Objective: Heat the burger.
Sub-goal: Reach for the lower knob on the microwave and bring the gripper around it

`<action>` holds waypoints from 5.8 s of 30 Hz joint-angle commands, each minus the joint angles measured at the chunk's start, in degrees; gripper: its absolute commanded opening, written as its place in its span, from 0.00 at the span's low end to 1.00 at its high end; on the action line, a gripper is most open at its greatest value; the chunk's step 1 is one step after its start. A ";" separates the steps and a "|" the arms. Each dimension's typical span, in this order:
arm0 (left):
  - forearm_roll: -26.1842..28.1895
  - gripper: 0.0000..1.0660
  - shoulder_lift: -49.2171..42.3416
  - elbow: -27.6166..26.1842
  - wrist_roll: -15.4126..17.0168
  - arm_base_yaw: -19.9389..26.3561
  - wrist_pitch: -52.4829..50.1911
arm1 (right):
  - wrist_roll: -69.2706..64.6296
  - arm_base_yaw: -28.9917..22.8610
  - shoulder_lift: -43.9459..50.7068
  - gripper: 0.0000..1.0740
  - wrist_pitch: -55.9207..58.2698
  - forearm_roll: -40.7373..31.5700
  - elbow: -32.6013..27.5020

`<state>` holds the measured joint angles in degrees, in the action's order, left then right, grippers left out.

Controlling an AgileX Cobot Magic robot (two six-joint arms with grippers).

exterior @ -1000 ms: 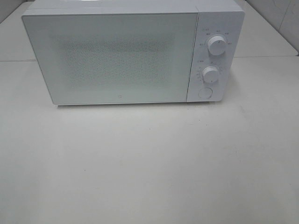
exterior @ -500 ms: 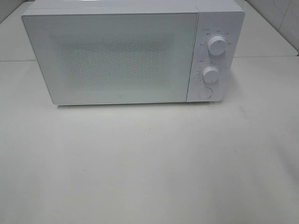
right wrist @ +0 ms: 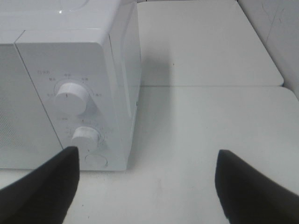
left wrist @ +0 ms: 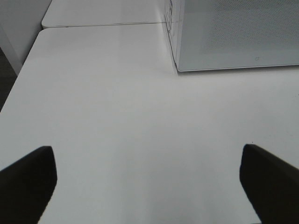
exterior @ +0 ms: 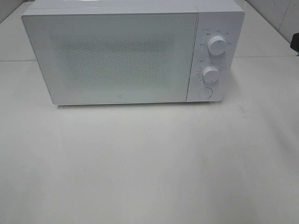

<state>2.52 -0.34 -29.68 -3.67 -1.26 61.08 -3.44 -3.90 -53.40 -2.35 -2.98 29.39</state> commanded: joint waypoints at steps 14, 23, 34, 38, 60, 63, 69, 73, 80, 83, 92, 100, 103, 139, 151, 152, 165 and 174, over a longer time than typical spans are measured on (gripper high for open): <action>-0.23 0.94 -0.80 0.00 0.06 0.29 0.34 | 18.22 -8.54 -14.84 0.71 -33.80 -13.75 -6.19; -0.23 0.94 -0.80 0.00 0.06 0.29 0.34 | 25.73 -20.80 -24.29 0.71 -46.35 -26.13 -6.19; -0.23 0.94 -0.80 0.00 0.06 0.29 0.34 | 25.73 -31.97 -33.23 0.71 -59.36 -38.45 -6.19; -0.23 0.94 -0.80 0.00 0.06 0.29 0.34 | 25.67 -35.70 -36.38 0.71 -62.05 -42.28 -6.19; -0.23 0.94 -0.80 0.00 0.06 0.29 0.34 | 17.25 -38.27 -42.40 0.71 -67.61 -42.28 -5.84; -0.23 0.94 -0.80 0.00 0.06 0.29 0.34 | 16.96 -38.27 -44.75 0.71 -67.72 -42.28 -5.27; -0.23 0.94 -0.80 0.00 0.06 0.29 0.34 | 14.95 -36.67 -48.01 0.71 -67.04 -41.54 -3.21; -0.23 0.94 -0.80 0.00 0.06 0.29 0.34 | 13.01 -33.06 -50.25 0.71 -66.18 -36.78 -0.57; -0.23 0.94 -0.80 0.00 0.06 0.29 0.34 | 12.61 -30.14 -53.40 0.71 -65.60 -33.92 2.18; -0.23 0.94 -0.80 0.00 0.06 0.29 0.34 | 12.43 -29.34 -55.23 0.71 -65.43 -32.43 3.21; -0.23 0.94 -0.80 0.00 0.06 0.29 0.34 | 11.75 -27.56 -59.36 0.71 -66.23 -29.85 6.36; -0.23 0.94 -0.80 0.00 0.06 0.29 0.34 | 11.69 -26.93 -60.10 0.71 -66.35 -29.51 8.54; -0.23 0.94 -0.80 0.00 0.06 0.29 0.34 | 11.69 -26.93 -60.79 0.71 -66.29 -29.51 9.80; -0.23 0.94 -0.74 0.00 0.06 0.29 0.34 | 11.97 -25.73 -65.26 0.13 -68.07 -26.64 12.72; -0.23 0.94 -0.74 0.00 0.06 0.29 0.34 | 10.89 -25.73 -65.26 0.00 -70.42 -25.15 12.72; -0.23 0.94 -0.74 0.00 0.06 0.29 0.34 | 8.94 -25.73 -65.26 0.00 -70.42 -24.98 12.72; -0.23 0.94 -0.74 0.00 0.06 0.29 0.34 | -26.30 -25.73 -65.26 0.00 -72.54 -19.88 12.72; -0.23 0.94 -0.74 0.00 0.06 0.29 0.34 | -60.39 -25.73 -65.26 0.00 -75.63 -19.42 12.72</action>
<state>2.46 -0.34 -29.68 -3.67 -1.26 61.08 -54.37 -29.28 -118.72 -69.21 -28.53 40.51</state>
